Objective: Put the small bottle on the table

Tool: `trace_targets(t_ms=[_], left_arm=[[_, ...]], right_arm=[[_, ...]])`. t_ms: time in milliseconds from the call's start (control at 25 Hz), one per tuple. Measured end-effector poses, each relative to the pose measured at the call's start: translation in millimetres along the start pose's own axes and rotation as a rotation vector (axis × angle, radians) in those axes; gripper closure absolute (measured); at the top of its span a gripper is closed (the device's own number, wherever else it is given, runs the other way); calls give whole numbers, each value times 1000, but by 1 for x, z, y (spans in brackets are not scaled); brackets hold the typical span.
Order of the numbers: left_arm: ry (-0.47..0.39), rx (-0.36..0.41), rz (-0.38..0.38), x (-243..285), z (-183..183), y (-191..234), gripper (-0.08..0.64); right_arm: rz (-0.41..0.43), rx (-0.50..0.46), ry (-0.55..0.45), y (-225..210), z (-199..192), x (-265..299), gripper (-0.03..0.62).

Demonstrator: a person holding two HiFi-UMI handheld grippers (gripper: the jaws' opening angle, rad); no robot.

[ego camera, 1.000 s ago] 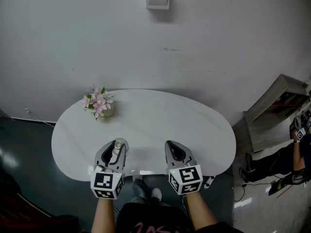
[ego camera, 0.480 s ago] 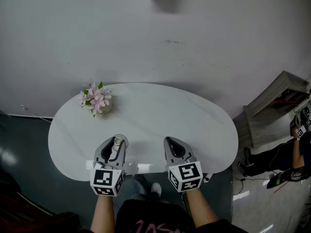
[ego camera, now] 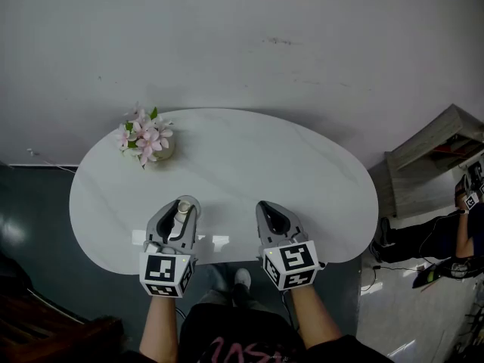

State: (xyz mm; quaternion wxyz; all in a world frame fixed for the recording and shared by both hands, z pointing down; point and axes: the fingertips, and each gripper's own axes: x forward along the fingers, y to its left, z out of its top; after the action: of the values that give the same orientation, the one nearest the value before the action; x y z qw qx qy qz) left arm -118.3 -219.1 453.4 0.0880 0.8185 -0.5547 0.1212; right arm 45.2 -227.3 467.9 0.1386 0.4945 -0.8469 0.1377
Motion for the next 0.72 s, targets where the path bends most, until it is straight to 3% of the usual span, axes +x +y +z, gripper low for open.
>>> trace_targets(t_ms=[720], left_arm=[[69, -28, -9, 32, -45, 14, 428]], right_arm=[[18, 9, 77, 8, -30, 37, 525]])
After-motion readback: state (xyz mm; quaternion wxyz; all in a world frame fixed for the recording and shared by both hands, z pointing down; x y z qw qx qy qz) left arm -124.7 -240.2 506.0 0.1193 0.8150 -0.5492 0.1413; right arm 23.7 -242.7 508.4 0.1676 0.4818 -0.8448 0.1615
